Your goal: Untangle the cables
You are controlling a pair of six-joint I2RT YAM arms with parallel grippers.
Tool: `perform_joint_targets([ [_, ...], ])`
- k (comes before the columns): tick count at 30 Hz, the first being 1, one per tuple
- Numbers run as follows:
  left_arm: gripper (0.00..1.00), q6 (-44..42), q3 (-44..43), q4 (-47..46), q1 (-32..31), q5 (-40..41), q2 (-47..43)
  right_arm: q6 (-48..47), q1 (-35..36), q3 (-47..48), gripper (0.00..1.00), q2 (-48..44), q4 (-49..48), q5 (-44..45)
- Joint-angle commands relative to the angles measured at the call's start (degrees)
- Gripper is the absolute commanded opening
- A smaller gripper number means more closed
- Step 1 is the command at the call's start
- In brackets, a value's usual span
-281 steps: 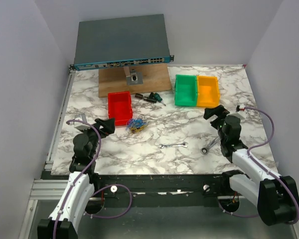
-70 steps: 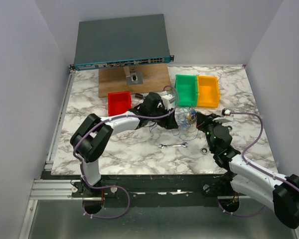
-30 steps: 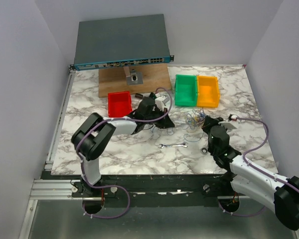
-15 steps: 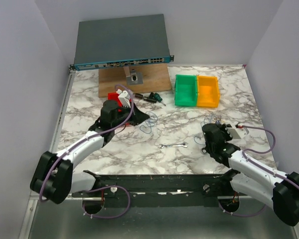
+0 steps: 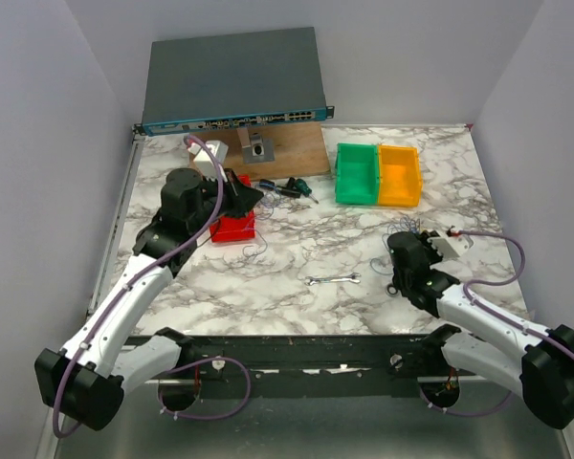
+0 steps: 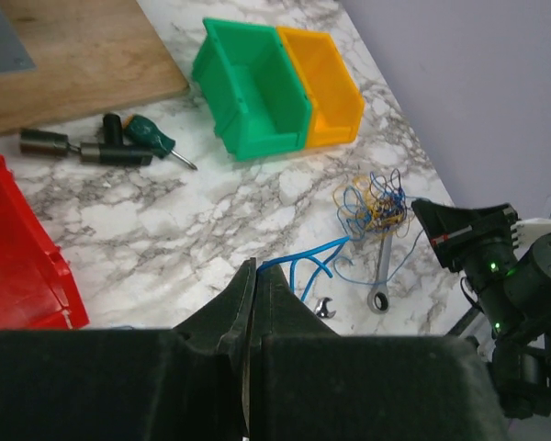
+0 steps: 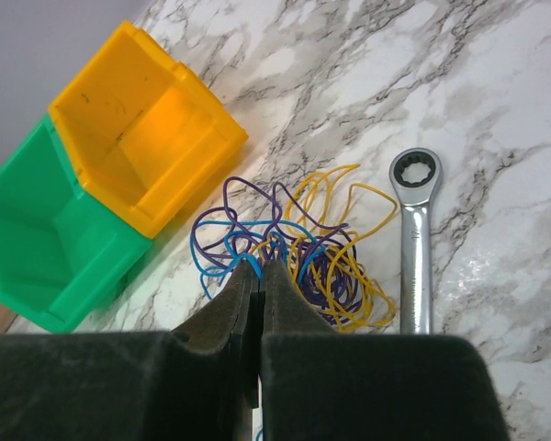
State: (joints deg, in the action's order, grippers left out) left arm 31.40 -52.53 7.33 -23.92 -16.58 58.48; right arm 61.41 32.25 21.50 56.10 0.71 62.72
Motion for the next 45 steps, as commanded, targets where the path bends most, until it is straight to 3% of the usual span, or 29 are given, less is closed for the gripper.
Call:
perform_joint_targets([
  [1,0.00,-2.6,-8.1,9.6,3.2,4.1,-1.4,-4.4,0.0,0.3,0.01,0.0,-5.8,-1.6],
  [8,0.00,-4.1,-15.6,13.6,7.2,12.2,1.0,-6.3,0.0,0.0,0.01,-0.2,-7.8,-3.0],
  [15,0.00,-1.2,-13.9,6.5,11.4,14.7,5.3,-10.3,0.0,-2.3,0.01,-2.4,-12.9,-5.3],
  [21,0.00,2.5,-7.3,-7.7,13.3,10.5,10.7,-10.9,-0.1,-3.3,0.01,-3.3,-14.4,-5.6],
  [30,0.00,7.3,5.1,-21.8,13.8,13.3,18.2,-11.2,0.0,-3.5,0.01,-3.2,-15.0,-6.0],
  [40,0.00,14.0,5.8,-4.9,13.7,32.7,22.0,-11.0,0.0,-3.4,0.01,-2.8,-15.0,-6.3],
  [45,0.00,9.5,2.5,-1.1,13.5,29.8,25.5,-10.8,0.0,-3.1,0.01,-2.2,-15.1,-6.6],
])
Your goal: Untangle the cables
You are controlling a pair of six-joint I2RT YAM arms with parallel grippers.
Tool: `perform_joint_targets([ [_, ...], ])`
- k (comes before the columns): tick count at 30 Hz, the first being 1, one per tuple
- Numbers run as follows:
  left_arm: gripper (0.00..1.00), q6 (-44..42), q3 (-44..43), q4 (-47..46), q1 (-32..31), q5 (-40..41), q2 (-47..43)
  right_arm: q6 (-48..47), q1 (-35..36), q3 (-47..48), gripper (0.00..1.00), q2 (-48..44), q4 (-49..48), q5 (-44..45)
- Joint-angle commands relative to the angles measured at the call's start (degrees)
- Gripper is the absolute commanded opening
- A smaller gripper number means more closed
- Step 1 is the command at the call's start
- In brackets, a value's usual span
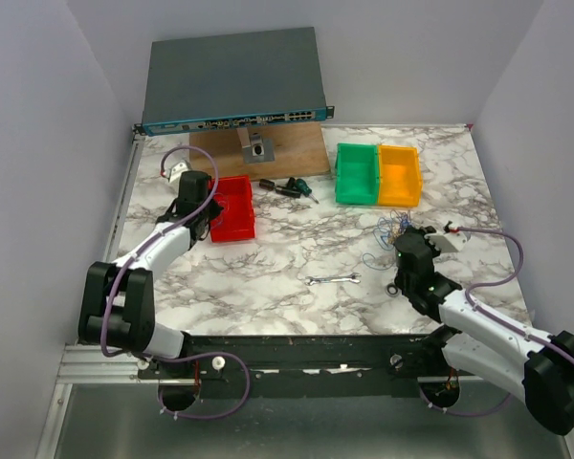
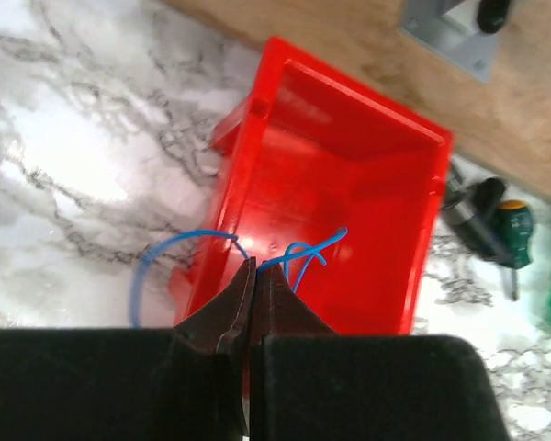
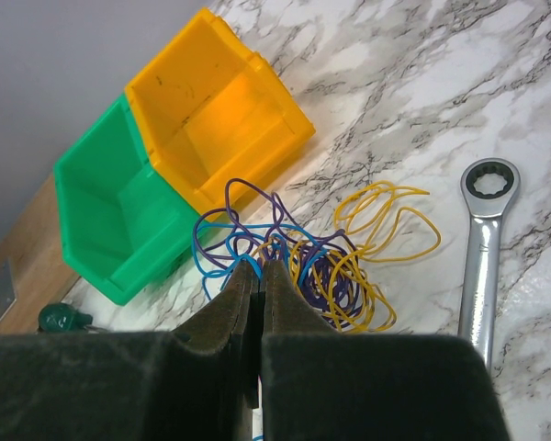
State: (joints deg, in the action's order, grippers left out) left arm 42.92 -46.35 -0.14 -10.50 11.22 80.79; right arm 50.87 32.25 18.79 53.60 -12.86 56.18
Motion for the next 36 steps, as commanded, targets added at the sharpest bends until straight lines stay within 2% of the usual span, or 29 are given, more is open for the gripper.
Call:
perform_joint_targets([
  [1,0.04,-3.3,-5.4,7.6,0.0,0.1,4.6,-0.6,0.0,-0.2,0.01,0.6,-1.5,-0.4],
  [5,0.21,-6.2,-8.9,11.2,-0.6,-1.8,6.5,-2.0,0.0,0.7,0.01,2.0,-1.6,-2.0],
  [8,0.48,-8.5,-7.0,9.2,-1.2,-2.3,2.1,-2.6,0.0,1.3,0.01,2.8,-1.3,-2.2],
  [10,0.57,-9.7,-6.0,8.7,-1.6,-2.3,-1.1,-2.6,0.0,1.5,0.01,3.2,-1.4,-2.6],
  [13,0.62,-10.2,-5.7,10.1,-1.8,-2.2,-4.5,-2.7,0.0,1.7,0.01,3.6,-1.5,-3.0],
  [17,0.62,-10.0,-4.1,10.4,-1.7,-2.5,-7.5,-3.7,0.0,1.9,0.01,4.2,-2.1,-4.5],
  [20,0.62,-10.0,-1.6,9.3,-1.7,-3.0,-9.8,-7.7,0.0,2.2,0.01,5.0,-4.5,-8.7],
  [23,0.62,-9.8,3.5,2.8,-2.0,-10.8,-12.7,-15.9,0.0,1.8,0.01,7.1,-12.2,-20.7],
  [24,0.68,-10.1,5.9,-1.9,-2.6,-15.3,-14.1,-19.0,0.0,1.8,0.01,8.3,-15.6,-26.5],
  [26,0.75,-10.7,10.4,-9.4,-4.9,-21.7,-16.1,-23.7,-0.1,2.5,0.01,10.5,-20.5,-42.0],
  [29,0.74,-12.3,12.2,-11.8,-9.6,-26.0,-17.0,-25.8,0.0,1.8,0.01,12.6,-28.8,-64.0],
  [30,0.74,-13.3,12.4,-12.5,-11.1,-27.2,-17.1,-25.7,0.0,0.3,0.03,12.2,-33.0,-69.6],
  [31,0.74,-14.5,12.9,-13.4,-12.8,-27.9,-17.3,-25.0,0.0,-1.1,0.08,12.0,-37.3,-71.7],
  [33,0.74,-15.3,14.0,-16.0,-15.4,-28.4,-17.8,-23.9,0.0,-2.3,0.25,12.2,-39.1,-71.0],
  [35,0.75,-14.9,15.4,-21.3,-16.4,-31.1,-17.6,-24.3,0.0,-1.3,0.50,13.0,-36.8,-69.7],
  [36,0.75,-14.0,15.9,-23.2,-16.6,-31.9,-17.3,-24.5,0.0,-0.8,0.60,13.5,-36.3,-69.4],
])
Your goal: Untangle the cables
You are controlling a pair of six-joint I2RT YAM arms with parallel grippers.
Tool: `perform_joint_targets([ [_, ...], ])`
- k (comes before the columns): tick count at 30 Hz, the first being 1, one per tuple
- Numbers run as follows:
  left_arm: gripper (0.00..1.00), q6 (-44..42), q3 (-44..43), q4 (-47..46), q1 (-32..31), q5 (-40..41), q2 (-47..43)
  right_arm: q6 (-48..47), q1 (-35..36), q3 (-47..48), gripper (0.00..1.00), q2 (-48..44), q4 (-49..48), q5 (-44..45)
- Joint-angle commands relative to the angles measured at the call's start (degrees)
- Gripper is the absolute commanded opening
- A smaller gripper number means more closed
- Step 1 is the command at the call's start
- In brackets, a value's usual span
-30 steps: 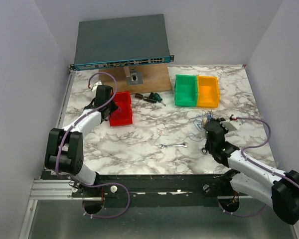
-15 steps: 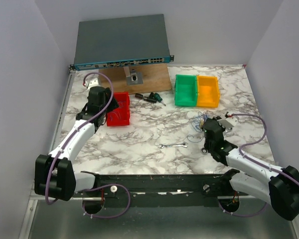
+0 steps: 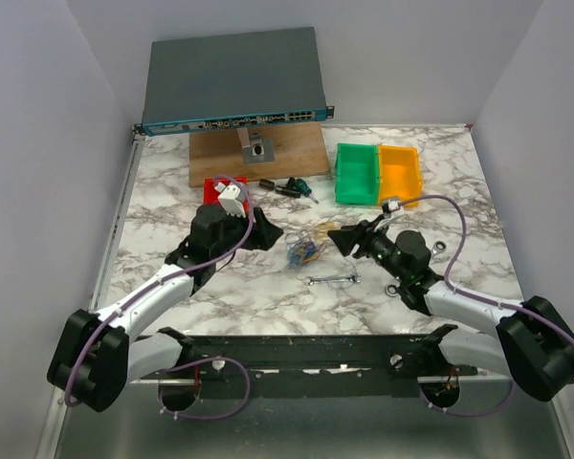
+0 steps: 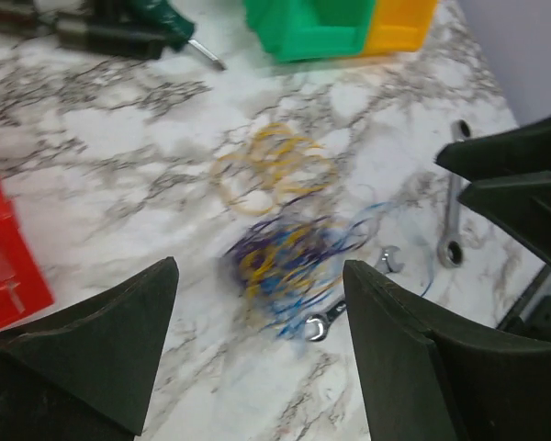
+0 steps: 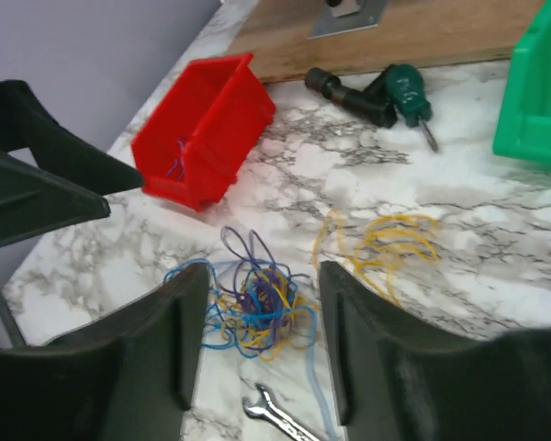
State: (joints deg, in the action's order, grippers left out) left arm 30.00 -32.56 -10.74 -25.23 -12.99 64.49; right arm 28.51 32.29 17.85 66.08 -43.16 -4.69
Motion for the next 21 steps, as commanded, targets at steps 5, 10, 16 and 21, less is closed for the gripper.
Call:
perform_joint_targets([
  [5,0.76,0.8,0.1,-15.5,-1.8,-9.8,3.9,-2.4,0.0,1.2,0.64,3.2,-4.2,-6.9],
  [10,0.75,-1.4,0.3,-16.5,-2.2,-11.1,9.8,-3.5,0.0,3.6,0.64,5.6,0.1,-4.9],
  [16,0.73,-2.9,-6.3,-4.8,-2.4,-9.0,14.9,-3.2,0.0,8.2,0.64,12.6,3.7,-6.5],
  [21,0.73,-3.0,-11.1,2.0,-2.3,-9.5,20.2,-2.9,-0.1,10.7,0.64,16.6,5.5,-7.9],
])
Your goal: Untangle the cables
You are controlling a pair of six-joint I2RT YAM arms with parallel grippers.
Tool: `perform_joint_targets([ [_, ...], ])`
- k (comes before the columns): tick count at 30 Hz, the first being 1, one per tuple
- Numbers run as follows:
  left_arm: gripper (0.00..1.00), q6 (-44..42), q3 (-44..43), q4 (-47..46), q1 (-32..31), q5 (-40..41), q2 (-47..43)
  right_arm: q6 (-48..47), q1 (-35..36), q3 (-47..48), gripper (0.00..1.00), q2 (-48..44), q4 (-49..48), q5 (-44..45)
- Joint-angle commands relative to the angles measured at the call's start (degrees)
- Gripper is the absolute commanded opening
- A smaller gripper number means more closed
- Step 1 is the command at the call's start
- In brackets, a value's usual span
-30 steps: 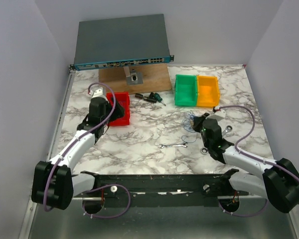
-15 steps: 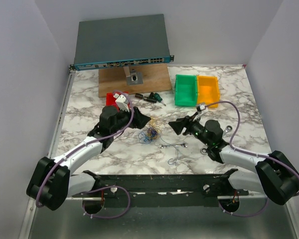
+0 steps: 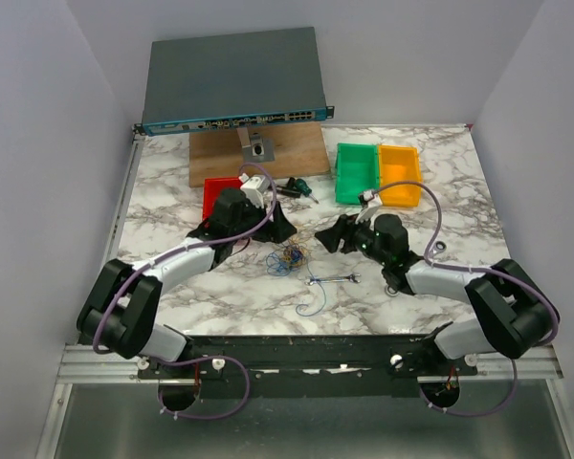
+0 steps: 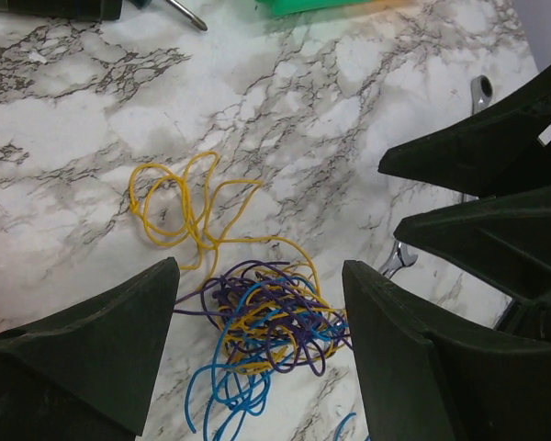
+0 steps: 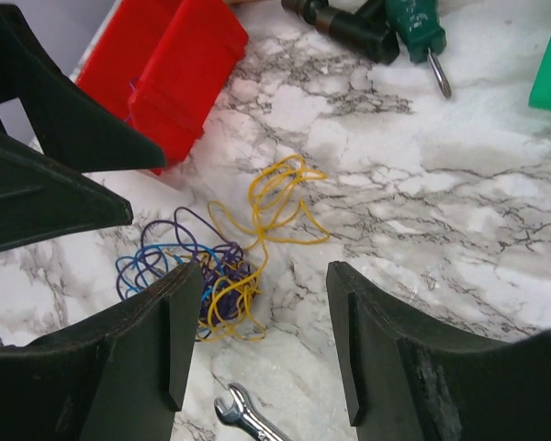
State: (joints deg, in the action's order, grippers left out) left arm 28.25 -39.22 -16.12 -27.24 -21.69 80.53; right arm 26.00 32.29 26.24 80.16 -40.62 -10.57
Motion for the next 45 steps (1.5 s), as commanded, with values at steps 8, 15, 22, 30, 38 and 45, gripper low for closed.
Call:
perform_joint_targets([
  [8,0.68,0.0,-5.8,7.2,-0.3,-4.5,7.3,2.7,0.0,11.7,0.65,16.9,10.1,-1.5],
  [15,0.68,-0.3,-5.1,6.9,-0.3,-4.1,6.0,4.7,0.2,16.8,0.75,24.1,10.4,-5.0],
  [22,0.68,-0.4,-2.7,3.2,-0.3,-4.9,2.9,3.9,2.3,20.1,0.67,27.1,13.7,-4.3],
  [30,0.68,-2.2,-1.5,5.0,-0.3,-3.3,-0.4,3.2,2.4,19.4,0.01,24.2,15.4,0.8],
  [38,0.68,-4.7,-7.9,13.1,-2.7,-5.1,6.5,4.2,2.4,9.7,0.01,10.6,10.6,16.4],
  [45,0.56,-5.6,-13.2,18.4,-4.3,-7.9,13.8,5.3,2.5,5.9,0.01,4.8,9.7,24.7],
])
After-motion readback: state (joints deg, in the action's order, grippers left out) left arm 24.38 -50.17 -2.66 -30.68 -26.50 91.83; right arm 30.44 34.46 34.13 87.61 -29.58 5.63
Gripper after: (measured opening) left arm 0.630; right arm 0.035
